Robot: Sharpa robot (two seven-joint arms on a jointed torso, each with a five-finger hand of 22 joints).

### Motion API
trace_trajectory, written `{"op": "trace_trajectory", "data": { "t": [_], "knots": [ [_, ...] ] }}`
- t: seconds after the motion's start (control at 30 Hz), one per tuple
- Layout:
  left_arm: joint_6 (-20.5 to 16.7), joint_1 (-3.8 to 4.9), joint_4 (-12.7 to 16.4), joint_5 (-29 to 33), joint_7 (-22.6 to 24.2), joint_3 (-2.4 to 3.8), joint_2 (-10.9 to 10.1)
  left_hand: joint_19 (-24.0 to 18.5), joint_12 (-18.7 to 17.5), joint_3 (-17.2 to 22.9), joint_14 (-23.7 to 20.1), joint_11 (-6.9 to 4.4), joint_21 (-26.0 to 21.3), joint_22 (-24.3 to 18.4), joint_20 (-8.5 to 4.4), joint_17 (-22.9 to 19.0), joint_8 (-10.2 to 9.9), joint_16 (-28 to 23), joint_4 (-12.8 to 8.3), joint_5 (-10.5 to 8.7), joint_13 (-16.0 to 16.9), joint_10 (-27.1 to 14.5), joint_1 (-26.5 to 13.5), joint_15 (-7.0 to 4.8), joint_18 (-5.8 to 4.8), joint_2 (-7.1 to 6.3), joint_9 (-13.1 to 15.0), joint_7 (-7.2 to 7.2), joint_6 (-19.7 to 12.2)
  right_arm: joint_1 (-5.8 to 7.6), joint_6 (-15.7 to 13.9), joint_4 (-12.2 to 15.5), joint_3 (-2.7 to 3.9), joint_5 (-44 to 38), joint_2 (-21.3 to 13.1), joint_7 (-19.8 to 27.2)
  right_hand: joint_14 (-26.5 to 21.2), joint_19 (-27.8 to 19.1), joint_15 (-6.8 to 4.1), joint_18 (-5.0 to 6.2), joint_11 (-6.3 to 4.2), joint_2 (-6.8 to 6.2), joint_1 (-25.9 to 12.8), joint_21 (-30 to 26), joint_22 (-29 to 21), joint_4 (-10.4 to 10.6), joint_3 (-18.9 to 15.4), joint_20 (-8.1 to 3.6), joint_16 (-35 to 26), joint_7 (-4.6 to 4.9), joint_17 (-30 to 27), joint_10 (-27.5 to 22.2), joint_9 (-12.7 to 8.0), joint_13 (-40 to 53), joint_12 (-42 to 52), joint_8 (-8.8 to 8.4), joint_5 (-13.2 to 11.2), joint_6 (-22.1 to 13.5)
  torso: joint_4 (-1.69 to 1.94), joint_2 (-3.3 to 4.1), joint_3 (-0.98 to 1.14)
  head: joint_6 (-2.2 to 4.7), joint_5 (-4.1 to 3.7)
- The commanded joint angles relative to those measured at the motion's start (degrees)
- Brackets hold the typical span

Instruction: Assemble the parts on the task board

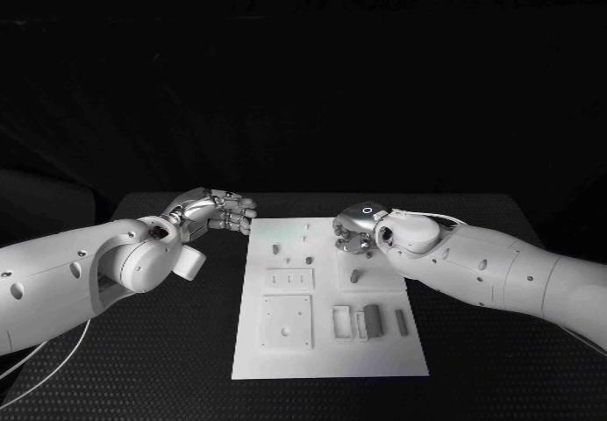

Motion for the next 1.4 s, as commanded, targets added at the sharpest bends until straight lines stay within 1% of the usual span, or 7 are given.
{"op": "trace_trajectory", "data": {
  "t": [0.03, 0.23, 0.43, 0.73, 0.9, 1.13, 1.4],
  "knots": [
    [0.0, 0.09, 0.1, 0.3, 0.4, 0.05, 0.1, -0.1, -0.1, -0.4, 0.2, 0.24, -0.4, -0.1, -0.31, 0.1, -0.2, -0.4, 0.0, 0.06, -0.1, 0.3, -0.6, 0.21, 1.16, 0.03, -0.1, 0.17, -0.2, 0.01, 1.1, 0.2, 0.03, -0.1, 0.1, 0.0, -0.2, -0.9, 0.17, 8.1, 0.79, 0.61, 0.1, 0.3, 1.3, -0.3, 0.2, -0.5, 0.3, 0.03, 0.0, -0.6, -0.1, -0.1, -0.3, 0.01, 0.1, 0.6, -0.03, 0.17, 0.0, -0.09, -0.02],
    [0.0, 0.11, 0.1, 0.3, 0.3, 0.05, 0.0, -0.1, -0.2, -0.4, 0.2, 0.23, -0.4, -0.1, -0.34, 0.1, -0.2, -0.4, 0.0, 0.06, -0.1, 0.3, -0.7, 0.21, 1.13, 0.04, -0.1, 0.16, -0.2, 0.01, 1.5, -0.2, 0.03, 0.0, 0.5, 0.2, -0.2, -0.9, 0.16, 8.1, 0.78, 0.6, 0.2, 0.3, 1.3, -0.3, 0.1, -0.53, 0.3, 0.09, 0.0, -0.5, -0.1, -0.1, -0.3, 0.06, 0.1, 0.7, 0.04, 0.43, 0.04, -0.07, -0.07],
    [0.0, 0.2, 0.2, 0.3, 0.3, 0.05, 0.0, -0.1, -0.2, -0.4, 0.2, 0.24, -0.4, -0.1, -0.38, 0.2, -0.2, -0.5, 0.0, 0.06, -0.1, 0.3, -0.7, 0.22, 1.08, 0.04, -0.1, 0.16, -0.2, 0.0, 1.7, -0.4, 0.02, 0.0, 0.8, 0.3, -0.2, -1.0, 0.14, 8.1, 0.75, 0.57, 0.2, 0.4, 1.3, -0.3, 0.1, -0.54, 0.3, 0.14, 0.0, -0.4, -0.1, -0.1, -0.3, 0.1, 0.1, 0.8, 0.13, 0.51, -0.01, -0.26, -0.04],
    [0.0, 0.25, 0.2, 0.3, 0.3, 0.05, 0.1, -0.1, -0.3, -0.4, 0.2, 0.24, -0.5, -0.1, -0.42, 0.2, -0.2, -0.5, 0.0, 0.06, -0.1, 0.3, -0.7, 0.22, 1.04, 0.04, -0.1, 0.16, -0.2, 0.0, 3.0, -0.7, 0.02, -0.1, 1.0, 0.1, -0.3, -1.0, 0.06, 8.1, 0.67, 0.58, 0.3, 0.5, 1.3, -0.3, 0.1, -0.58, 0.4, 0.2, 0.0, -0.2, -0.1, -0.1, -0.3, 0.22, 0.1, 1.0, -0.01, 0.51, -0.07, -0.52, 0.09],
    [0.0, 0.25, 0.0, 0.3, 0.2, 0.05, 0.1, -0.1, -0.3, -0.4, 0.2, 0.24, -0.5, -0.1, -0.45, 0.2, -0.2, -0.5, 0.0, 0.06, -0.1, 0.4, -0.8, 0.23, 1.01, 0.06, -0.1, 0.17, -0.2, 0.0, 3.7, -0.8, 0.02, -1.1, 0.9, -0.4, -0.4, -1.2, -0.1, 8.1, 0.51, -0.23, 0.7, 0.7, 1.2, -0.4, 0.0, -0.63, 0.5, 0.23, -0.1, 0.3, -0.2, 0.0, -0.2, 0.22, 0.1, 1.1, -0.07, 0.52, -0.04, -0.67, 0.04],
    [0.1, 0.25, 0.0, 0.3, 0.1, 0.05, 0.0, -0.1, -0.4, -0.4, 0.2, 0.24, -0.5, -0.1, -0.48, 0.3, -0.3, -0.6, 0.0, 0.06, -0.1, 0.4, -0.8, 0.23, 0.96, 0.07, -0.1, 0.17, -0.2, 0.0, 4.2, -0.1, 0.02, -1.7, 0.5, -0.8, -0.4, -1.3, -0.35, 8.1, 0.24, -0.68, 1.0, 0.8, 1.2, -0.4, -0.1, -0.64, 0.6, 0.24, -0.2, 1.1, -0.2, 0.2, 0.1, 0.21, 0.1, 1.1, -0.05, 0.58, -0.06, -0.72, 0.01],
    [0.2, 0.25, 0.0, 0.3, 0.0, 0.05, 0.0, -0.1, -0.5, -0.4, 0.2, 0.24, -0.6, -0.1, -0.52, 0.3, -0.3, -0.7, 0.0, 0.05, -0.1, 0.4, -0.8, 0.24, 0.91, 0.04, -0.1, 0.17, -0.2, 0.0, 3.9, -0.1, 0.02, -2.0, 0.7, -0.8, -0.5, -1.4, -0.39, 8.1, 0.2, -2.0, 2.2, 0.9, 1.1, -0.4, -0.1, -0.72, 0.7, 0.05, -0.4, 1.2, -0.4, 0.4, -0.1, -0.05, 0.1, 0.6, -0.03, 0.63, -0.06, -0.74, 0.02]
  ]
}}
